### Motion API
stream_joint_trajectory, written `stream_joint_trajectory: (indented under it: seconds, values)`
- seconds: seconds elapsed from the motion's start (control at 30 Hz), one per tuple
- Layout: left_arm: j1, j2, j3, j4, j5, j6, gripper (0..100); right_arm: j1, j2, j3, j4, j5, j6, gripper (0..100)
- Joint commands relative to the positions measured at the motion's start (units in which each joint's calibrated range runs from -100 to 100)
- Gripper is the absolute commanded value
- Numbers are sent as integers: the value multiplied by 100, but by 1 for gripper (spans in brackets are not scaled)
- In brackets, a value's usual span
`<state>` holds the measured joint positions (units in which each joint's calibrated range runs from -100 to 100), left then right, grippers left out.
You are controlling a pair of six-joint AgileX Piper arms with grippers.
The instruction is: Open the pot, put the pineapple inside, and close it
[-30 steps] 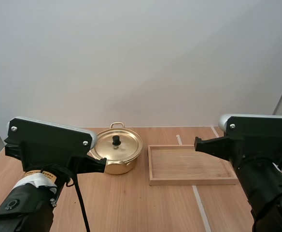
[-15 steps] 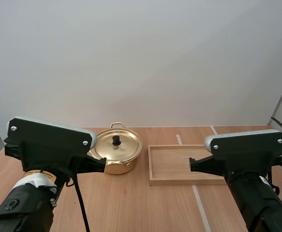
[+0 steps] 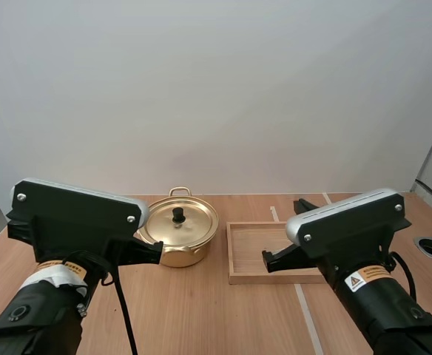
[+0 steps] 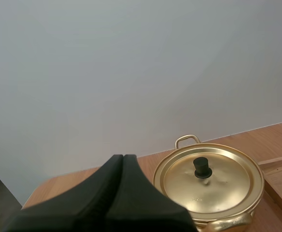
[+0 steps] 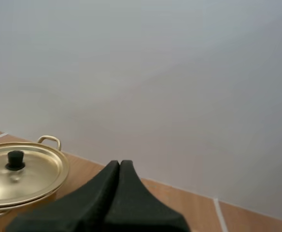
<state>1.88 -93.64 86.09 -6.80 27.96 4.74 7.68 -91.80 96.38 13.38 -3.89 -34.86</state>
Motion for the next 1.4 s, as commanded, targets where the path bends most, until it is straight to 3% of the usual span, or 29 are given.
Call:
stream_joint_trajectory:
  seconds: [0.0, 0.1, 0.37, 0.6, 0.67, 0.77, 0.87, 1.37]
  values:
    - [5, -41, 16, 12, -77, -54, 0, 8, -20, 11, -319, 272, 475, 0]
    - [5, -41, 16, 12, -77, -54, 0, 8, -20, 11, -91, 794, 485, 0]
    - [5, -41, 16, 12, -77, -54, 0, 8, -20, 362, -10, 841, 465, 0]
    - [5, -41, 16, 12, -77, -54, 0, 8, -20, 362, 109, 1914, 689, 0]
    - [5, -41, 16, 12, -77, -54, 0, 8, -20, 362, -223, 1979, 1055, 0]
    - [5, -41, 16, 12, -77, -54, 0, 8, -20, 362, -1211, 2069, 1982, 0]
    - [5, -41, 16, 12, -77, -54, 0, 8, -20, 362, -1845, 2740, 2706, 0]
    - [5, -41, 16, 12, -77, -54, 0, 8, -20, 362, -2180, 2871, 2756, 0]
